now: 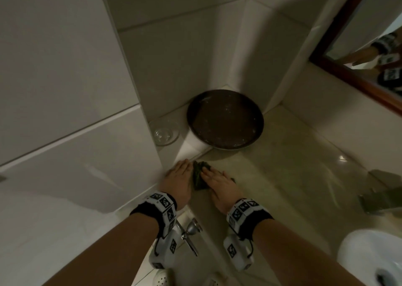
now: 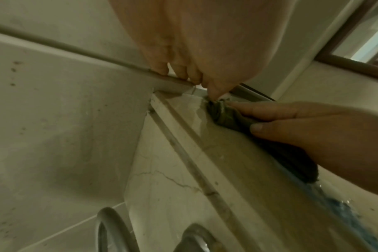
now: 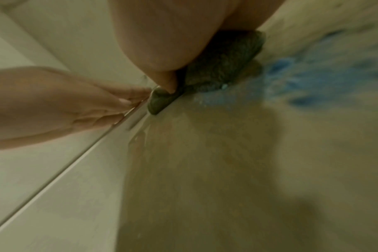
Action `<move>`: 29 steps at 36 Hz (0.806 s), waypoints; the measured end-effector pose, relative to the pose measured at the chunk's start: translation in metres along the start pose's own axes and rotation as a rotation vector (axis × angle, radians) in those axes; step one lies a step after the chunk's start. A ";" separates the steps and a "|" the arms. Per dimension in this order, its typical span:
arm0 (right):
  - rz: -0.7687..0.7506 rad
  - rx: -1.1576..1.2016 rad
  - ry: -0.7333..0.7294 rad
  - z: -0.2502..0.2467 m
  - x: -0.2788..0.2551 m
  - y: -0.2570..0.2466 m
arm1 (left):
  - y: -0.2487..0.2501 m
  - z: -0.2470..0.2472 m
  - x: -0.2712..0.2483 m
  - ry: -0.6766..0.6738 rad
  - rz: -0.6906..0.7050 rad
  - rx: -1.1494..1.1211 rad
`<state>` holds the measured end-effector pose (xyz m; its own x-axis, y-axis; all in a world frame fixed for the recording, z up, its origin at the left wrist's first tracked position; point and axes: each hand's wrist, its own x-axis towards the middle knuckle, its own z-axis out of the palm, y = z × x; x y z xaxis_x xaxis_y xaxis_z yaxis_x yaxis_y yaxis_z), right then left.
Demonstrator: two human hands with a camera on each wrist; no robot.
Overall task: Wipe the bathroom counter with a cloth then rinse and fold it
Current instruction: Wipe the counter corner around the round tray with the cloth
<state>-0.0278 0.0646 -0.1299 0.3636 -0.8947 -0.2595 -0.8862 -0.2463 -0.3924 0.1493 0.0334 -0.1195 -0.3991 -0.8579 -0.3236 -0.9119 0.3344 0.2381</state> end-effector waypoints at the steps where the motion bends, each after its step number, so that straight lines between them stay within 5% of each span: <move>1: -0.031 0.008 -0.007 0.001 -0.004 0.000 | 0.002 -0.001 -0.003 0.008 0.000 -0.005; 6: -0.096 -0.009 -0.192 -0.005 -0.017 0.002 | 0.008 -0.007 -0.015 0.125 0.030 -0.059; 10: 0.018 0.239 -0.353 -0.008 -0.019 0.009 | 0.008 -0.011 -0.026 0.127 0.063 -0.062; 14: 0.243 0.503 -0.031 -0.019 -0.018 0.016 | 0.002 -0.012 -0.032 0.228 0.107 -0.042; 17: 0.367 0.824 0.201 -0.033 -0.010 0.026 | -0.002 -0.009 -0.037 0.179 0.120 -0.022; 20: 0.397 0.638 0.383 -0.043 0.000 0.034 | -0.005 -0.004 -0.041 0.151 0.141 0.026; 23: 0.359 0.251 0.321 -0.034 0.010 0.033 | -0.004 -0.007 -0.048 0.079 0.090 0.006; 29: 0.352 -0.027 0.102 0.005 0.013 -0.001 | -0.005 -0.007 -0.058 0.094 0.090 0.023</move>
<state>-0.0204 0.0549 -0.1369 0.0060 -0.9586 -0.2847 -0.9597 0.0745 -0.2711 0.1779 0.0786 -0.0954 -0.4699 -0.8563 -0.2142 -0.8750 0.4199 0.2408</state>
